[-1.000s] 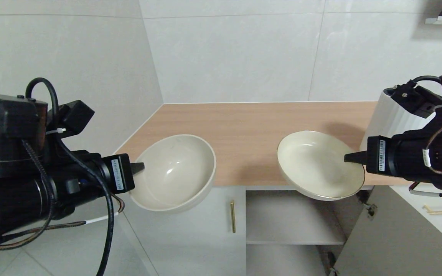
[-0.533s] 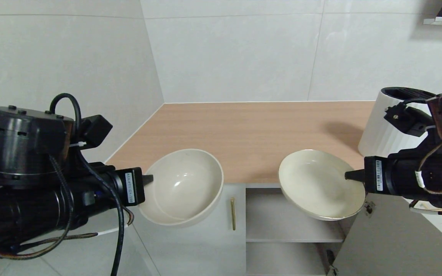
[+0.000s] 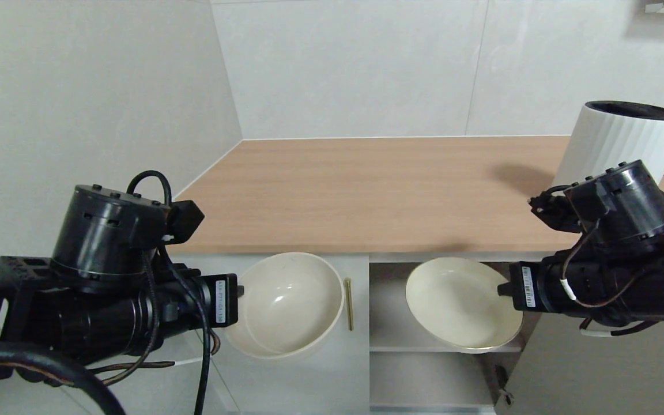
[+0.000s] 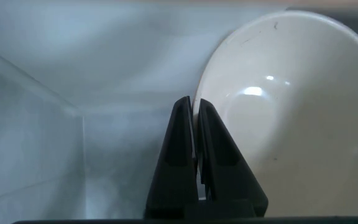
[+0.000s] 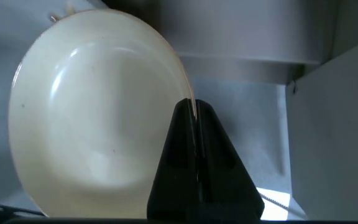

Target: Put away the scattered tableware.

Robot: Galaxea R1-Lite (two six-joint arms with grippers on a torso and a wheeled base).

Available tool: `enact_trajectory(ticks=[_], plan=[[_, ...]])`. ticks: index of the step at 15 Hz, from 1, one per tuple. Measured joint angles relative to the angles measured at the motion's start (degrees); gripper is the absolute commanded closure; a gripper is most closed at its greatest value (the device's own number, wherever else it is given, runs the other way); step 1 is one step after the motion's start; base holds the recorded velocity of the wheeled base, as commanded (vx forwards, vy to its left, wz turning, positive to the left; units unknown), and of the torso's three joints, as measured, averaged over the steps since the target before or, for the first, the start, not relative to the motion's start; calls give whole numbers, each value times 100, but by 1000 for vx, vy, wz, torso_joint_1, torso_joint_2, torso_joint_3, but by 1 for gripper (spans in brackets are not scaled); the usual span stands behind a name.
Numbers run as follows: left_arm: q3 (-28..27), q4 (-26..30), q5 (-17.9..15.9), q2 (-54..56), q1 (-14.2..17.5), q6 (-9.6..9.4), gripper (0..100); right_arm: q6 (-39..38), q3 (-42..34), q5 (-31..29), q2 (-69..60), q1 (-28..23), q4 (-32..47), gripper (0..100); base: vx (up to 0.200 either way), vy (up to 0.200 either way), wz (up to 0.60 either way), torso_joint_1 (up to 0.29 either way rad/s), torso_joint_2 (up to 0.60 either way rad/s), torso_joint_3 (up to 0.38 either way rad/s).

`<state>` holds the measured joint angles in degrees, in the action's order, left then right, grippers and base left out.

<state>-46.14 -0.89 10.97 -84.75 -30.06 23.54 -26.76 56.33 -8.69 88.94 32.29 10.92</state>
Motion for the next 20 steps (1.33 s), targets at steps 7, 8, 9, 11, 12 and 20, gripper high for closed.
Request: enact_trajectory(ticks=[7,8,9,11,12,20], plan=[[0,13,-2,-157,-6,-4,100,-39,-83,-9,295,152,-4,100,0,0,0,-129,467,334],[0,11,0,-169,-6,-1,100,-39,-88,-6,343,152,-4,100,0,0,0,-85,447,354],[0,11,0,-179,-9,-1,100,-45,-88,-9,395,152,-9,100,0,0,0,-71,447,364],[0,13,0,-191,-9,-1,100,-59,-88,-9,516,152,-6,100,0,0,0,-49,439,381],[0,16,0,-196,-9,-1,100,-59,-94,-9,573,152,-9,100,0,0,0,-36,393,339],[0,-9,13,-218,-9,-1,100,-436,4,-11,942,113,-357,100,0,0,0,-5,59,51]])
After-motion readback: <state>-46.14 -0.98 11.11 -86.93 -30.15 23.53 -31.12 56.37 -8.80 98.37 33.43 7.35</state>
